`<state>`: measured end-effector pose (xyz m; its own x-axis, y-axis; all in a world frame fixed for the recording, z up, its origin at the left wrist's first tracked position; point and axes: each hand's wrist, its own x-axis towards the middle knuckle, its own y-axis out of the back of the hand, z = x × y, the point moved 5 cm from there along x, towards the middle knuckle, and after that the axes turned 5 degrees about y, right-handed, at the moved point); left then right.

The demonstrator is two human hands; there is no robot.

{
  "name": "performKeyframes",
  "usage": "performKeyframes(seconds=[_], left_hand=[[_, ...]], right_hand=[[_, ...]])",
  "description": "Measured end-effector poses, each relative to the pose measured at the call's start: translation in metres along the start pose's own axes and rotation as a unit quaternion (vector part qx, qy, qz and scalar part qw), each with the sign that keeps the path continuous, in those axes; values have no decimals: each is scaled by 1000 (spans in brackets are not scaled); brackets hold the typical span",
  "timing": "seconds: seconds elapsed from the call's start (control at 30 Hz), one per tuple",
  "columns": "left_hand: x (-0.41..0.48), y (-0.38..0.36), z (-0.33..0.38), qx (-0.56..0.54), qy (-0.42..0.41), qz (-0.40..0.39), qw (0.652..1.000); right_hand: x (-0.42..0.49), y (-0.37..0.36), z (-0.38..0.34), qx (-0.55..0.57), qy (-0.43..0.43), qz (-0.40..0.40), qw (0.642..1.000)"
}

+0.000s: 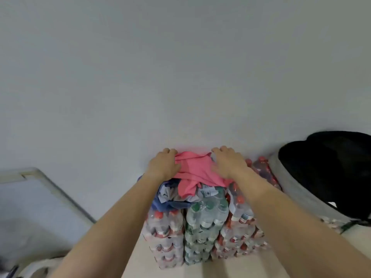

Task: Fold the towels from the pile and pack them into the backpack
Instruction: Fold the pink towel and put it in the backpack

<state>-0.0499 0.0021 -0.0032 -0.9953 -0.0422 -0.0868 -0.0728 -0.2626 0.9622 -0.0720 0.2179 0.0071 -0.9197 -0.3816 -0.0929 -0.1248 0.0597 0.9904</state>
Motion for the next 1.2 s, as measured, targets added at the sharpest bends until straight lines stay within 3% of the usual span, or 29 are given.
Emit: performKeyframes(seconds=[0.33, 0.47, 0.57, 0.7, 0.87, 1.2], left_hand=[[61, -60, -16, -68, 68, -43, 994], [65, -72, -16, -116, 111, -33, 987], [67, -70, -12, -118, 134, 17, 984], [71, -54, 6, -54, 105, 117, 986], [76, -33, 19, -63, 42, 96, 992], [69, 43, 2, -141, 6, 176, 974]], right_hand=[[115, -63, -12, 57, 66, -61, 994], [132, -83, -9, 112, 95, -46, 988], [134, -81, -4, 174, 124, -4, 977], [127, -61, 3, 242, 177, 14, 954], [116, -27, 14, 315, 224, -14, 922], [108, -40, 41, 218, 200, -5, 955]])
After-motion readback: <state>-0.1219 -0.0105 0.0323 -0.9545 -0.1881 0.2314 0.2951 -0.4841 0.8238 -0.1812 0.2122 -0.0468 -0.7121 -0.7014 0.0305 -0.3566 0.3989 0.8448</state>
